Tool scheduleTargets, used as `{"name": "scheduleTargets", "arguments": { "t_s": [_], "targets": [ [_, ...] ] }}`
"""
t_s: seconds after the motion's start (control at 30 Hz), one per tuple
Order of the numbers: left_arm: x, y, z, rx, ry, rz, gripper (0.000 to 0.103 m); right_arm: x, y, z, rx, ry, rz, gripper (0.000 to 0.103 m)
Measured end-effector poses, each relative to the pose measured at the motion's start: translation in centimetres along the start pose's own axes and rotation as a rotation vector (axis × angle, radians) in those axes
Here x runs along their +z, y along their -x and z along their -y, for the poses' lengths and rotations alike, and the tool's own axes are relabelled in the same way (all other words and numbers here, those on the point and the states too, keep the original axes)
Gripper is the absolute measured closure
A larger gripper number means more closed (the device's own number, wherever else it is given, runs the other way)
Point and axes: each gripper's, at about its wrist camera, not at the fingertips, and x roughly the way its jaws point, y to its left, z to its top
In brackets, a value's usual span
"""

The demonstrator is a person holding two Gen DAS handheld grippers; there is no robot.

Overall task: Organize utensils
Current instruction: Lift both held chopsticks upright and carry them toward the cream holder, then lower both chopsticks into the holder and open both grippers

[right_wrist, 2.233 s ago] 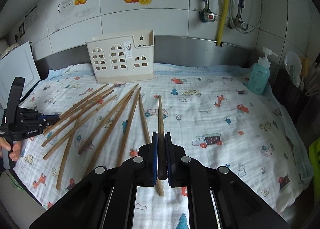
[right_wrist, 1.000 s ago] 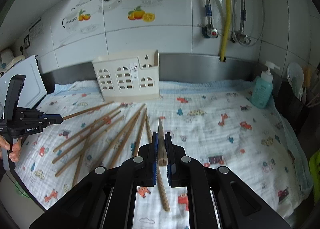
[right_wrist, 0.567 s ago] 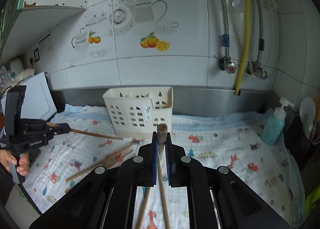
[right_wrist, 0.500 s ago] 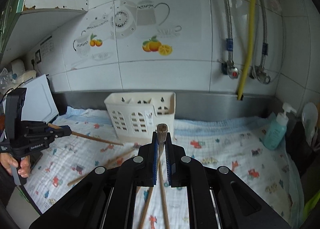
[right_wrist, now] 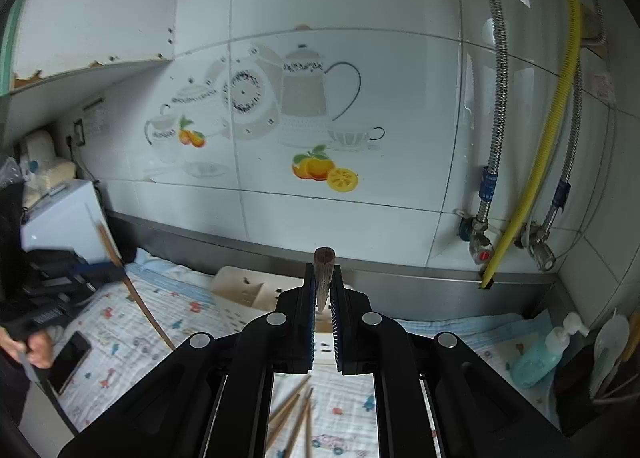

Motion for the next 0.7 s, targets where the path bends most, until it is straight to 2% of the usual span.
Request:
{"name": "scheduleTargets", "arguments": {
  "t_s": [0.17, 0.37, 0.43, 0.53, 0.7],
  "targets": [
    [4.4, 0.0, 0.3, 0.026, -0.015, 0.085, 0.097, 0.6, -2.9, 0.1, -0.018, 0.030, -0.072, 0.096],
    [6.9, -2.7, -0.5, 0.102, -0.010, 0.144, 0.097, 0.0, -5.8, -0.2, -0.022, 0.069, -0.142, 0.096],
    [6.8, -3.9, -1.1, 0.113, 0.010, 0.138, 0.097, -0.2, -6.5, -0.3, -0.018, 0.072, -0.155, 0.096],
    [6.5, -6.0, -2.4, 0.088, 0.070, 0.098, 0.097, -0.7, -7.5, -0.3, -0.010, 0.072, -0.179, 0.096],
    [5.0, -8.2, -3.5, 0.079, 0.106, 0.034, 0.097, -1.6, -8.8, -0.2, -0.001, 0.059, -0.202, 0.096]
  ]
}}
